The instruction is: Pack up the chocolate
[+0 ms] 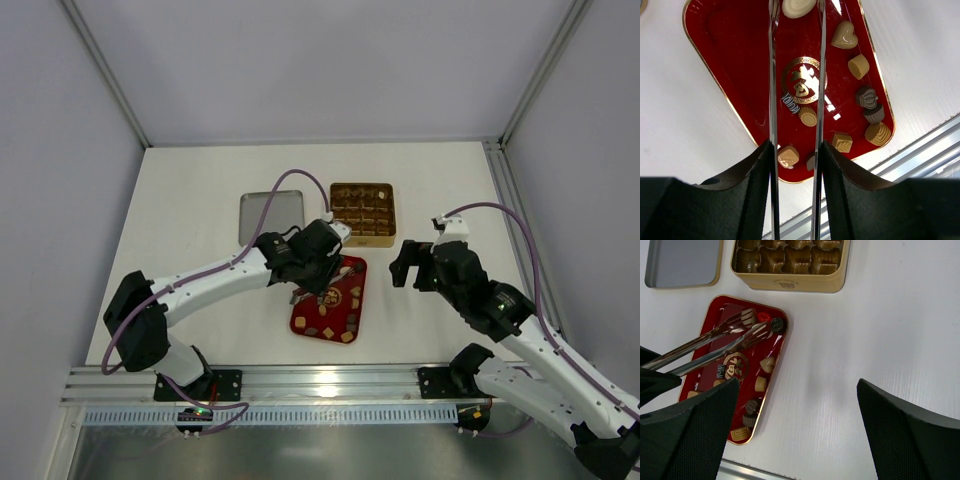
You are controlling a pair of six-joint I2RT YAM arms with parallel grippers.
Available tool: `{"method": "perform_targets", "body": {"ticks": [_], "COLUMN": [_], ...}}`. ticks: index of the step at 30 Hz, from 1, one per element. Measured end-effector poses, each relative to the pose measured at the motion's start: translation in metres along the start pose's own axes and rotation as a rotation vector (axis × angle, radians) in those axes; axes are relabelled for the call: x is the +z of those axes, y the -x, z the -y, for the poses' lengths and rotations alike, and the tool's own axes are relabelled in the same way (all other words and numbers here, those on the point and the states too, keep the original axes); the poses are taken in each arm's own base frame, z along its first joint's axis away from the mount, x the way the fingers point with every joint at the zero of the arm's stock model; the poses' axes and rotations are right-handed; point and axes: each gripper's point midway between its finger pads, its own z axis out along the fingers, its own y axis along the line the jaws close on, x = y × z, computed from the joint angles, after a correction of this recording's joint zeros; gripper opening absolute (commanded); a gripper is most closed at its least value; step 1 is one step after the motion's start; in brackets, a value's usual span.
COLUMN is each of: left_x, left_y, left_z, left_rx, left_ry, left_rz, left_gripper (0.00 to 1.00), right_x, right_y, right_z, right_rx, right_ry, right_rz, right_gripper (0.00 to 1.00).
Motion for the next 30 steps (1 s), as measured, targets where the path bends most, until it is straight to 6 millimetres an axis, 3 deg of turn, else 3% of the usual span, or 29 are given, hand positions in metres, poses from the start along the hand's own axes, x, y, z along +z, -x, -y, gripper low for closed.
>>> {"method": "perform_targets", "body": {"ticks": [10, 23, 30], "left_x": [-0.001, -0.025, -0.026], "left_y": [-0.002, -0.008, -0.015], "left_z": [0.001, -0.004, -0.007], "left_rx": [0.0, 0.0, 0.005], "left_ry": [-0.006, -0.001, 0.009], "left_rz": [-0.004, -0.002, -0.032], "left_gripper": [0.35, 0.35, 0.44], "right_x": [0.0, 0.001, 0.002], "right_y": [0.0, -0.001, -0.002], "right_z": [0.0, 0.0, 0.0], "right_rx": [0.0, 0.003, 0.001], "right_ry": [0.0, 0.0, -0.003], "right_rz": [-0.001, -0.002, -0.007], "right_gripper": [1.0, 1.0, 1.0]}}
